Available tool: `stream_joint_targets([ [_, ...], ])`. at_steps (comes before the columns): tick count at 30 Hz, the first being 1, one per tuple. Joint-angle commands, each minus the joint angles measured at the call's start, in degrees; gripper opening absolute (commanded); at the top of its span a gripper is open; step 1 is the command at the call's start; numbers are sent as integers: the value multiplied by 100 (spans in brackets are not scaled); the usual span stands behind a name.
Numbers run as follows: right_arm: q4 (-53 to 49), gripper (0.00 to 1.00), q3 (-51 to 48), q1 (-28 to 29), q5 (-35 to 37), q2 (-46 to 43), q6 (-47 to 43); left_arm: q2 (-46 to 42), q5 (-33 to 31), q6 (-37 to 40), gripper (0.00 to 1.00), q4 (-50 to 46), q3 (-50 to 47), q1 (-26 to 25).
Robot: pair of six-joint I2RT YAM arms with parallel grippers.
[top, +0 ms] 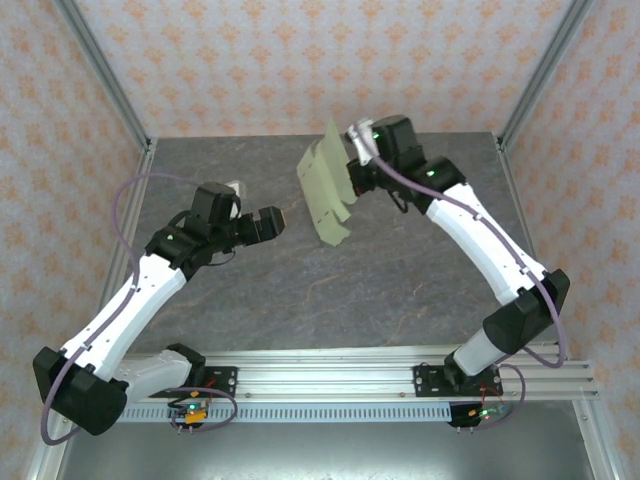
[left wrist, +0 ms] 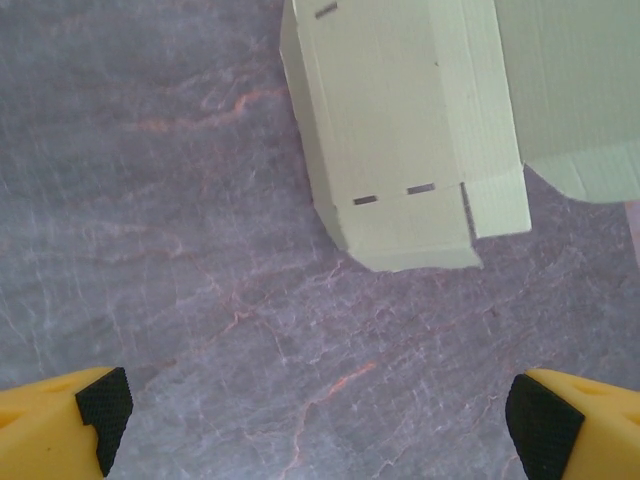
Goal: Fold the paper box
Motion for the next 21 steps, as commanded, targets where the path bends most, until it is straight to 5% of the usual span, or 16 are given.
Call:
stream_joint_targets([
  [1, -336, 0, -133, 657, 1488, -110, -787, -49, 588, -574, 100, 397, -366, 309],
  [8, -622, 0, -101, 1778, 2073, 312, -195, -291, 633, -811, 100, 168, -532, 1026],
  [14, -750, 1, -39, 2015, 1035, 433, 721, -757, -219, -1026, 100, -545, -580, 1611],
  [17, -491, 24, -298, 2119, 289, 433, 1170, -833, -7, -968, 100, -645, -660, 1926],
  [21, -50, 37, -633, 2146, -1008, 308, 1562, -788, 229, -960, 100, -482, -844, 1992],
])
